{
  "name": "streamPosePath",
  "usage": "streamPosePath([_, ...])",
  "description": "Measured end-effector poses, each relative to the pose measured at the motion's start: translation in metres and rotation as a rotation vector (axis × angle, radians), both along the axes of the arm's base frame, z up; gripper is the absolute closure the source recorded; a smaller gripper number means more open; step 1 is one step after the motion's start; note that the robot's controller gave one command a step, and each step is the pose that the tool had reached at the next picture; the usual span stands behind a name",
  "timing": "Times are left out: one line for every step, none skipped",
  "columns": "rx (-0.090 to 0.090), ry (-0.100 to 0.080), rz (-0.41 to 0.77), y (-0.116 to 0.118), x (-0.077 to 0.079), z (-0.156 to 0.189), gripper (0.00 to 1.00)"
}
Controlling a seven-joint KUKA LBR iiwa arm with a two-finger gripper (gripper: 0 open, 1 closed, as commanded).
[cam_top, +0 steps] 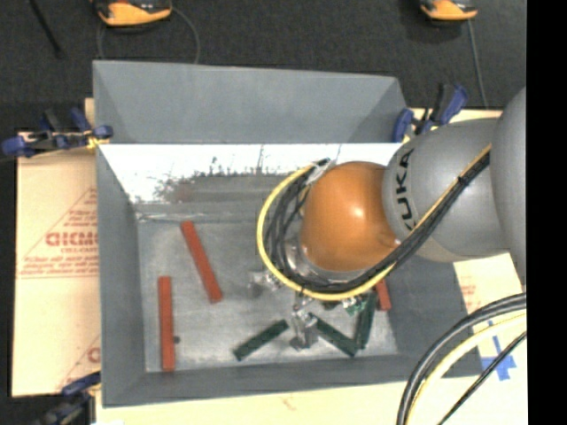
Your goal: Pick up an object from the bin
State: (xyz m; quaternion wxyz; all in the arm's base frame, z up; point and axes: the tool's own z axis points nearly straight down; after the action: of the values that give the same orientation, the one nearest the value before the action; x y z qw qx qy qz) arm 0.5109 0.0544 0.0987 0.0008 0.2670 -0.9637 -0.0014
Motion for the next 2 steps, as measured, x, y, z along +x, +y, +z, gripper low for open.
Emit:
streamPosePath([0.000, -0.013, 0.068, -0.0021, -0.0258, -0.0275, 0.00])
streamPosePath([0.000, -0.009, 0.065, -0.0019, -0.0266, -0.0275, 1.00])
